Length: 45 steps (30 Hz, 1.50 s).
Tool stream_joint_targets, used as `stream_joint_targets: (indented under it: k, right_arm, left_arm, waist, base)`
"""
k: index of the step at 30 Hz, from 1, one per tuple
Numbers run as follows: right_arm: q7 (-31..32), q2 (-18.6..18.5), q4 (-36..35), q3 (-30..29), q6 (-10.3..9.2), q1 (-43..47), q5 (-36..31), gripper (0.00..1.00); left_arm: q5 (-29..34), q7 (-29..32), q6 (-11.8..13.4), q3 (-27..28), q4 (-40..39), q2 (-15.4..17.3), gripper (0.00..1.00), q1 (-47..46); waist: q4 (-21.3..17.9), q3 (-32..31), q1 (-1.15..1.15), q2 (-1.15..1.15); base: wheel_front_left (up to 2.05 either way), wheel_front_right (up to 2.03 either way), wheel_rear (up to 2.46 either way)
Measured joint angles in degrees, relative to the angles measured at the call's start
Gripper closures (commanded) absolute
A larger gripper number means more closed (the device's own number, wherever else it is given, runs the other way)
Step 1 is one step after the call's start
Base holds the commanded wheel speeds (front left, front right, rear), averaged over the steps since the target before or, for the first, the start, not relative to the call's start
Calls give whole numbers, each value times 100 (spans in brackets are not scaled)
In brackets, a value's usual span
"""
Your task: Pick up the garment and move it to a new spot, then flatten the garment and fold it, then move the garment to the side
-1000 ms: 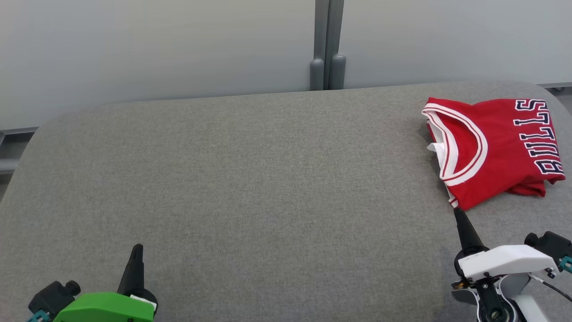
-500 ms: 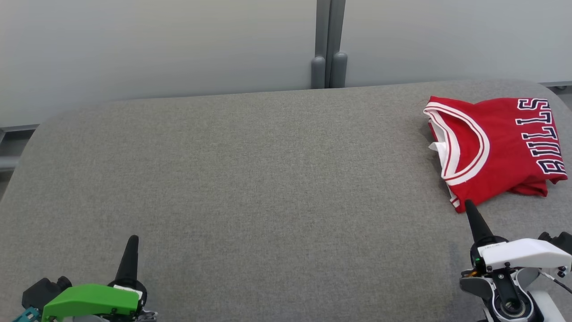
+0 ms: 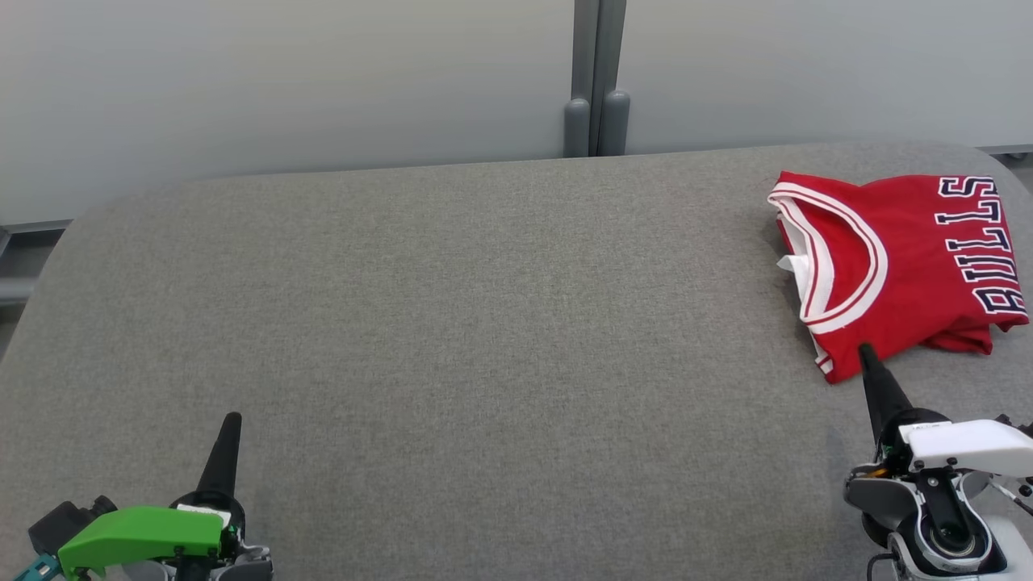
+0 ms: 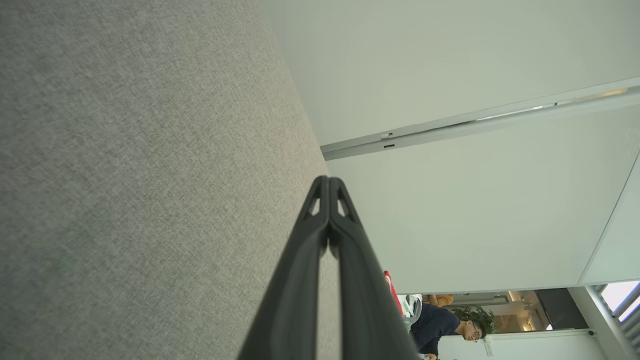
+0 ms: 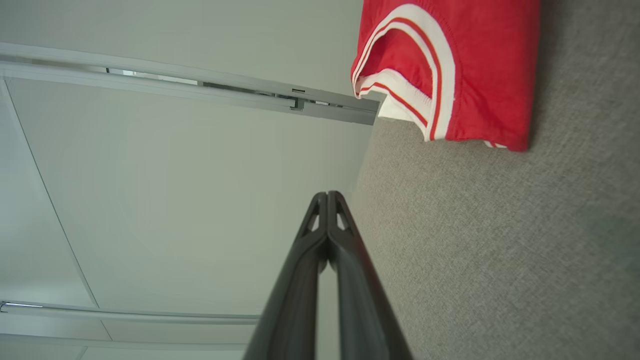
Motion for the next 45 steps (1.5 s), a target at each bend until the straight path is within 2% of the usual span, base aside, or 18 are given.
stream_joint_targets:
  k: [17, 45]
  right_arm:
    - [237, 3, 96, -307, 209, -147, 1150, 100]
    - [271, 5, 177, -346, 243, -233, 1169, 100]
  left_arm:
    - [-1105, 230, -212, 166, 171, 45, 100, -231]
    - [-1125, 231, -255, 191, 243, 59, 100, -274]
  waist:
    - [22, 34, 0, 0]
    - [22, 30, 0, 0]
  base:
    - [0, 0, 0]
    - [0, 0, 0]
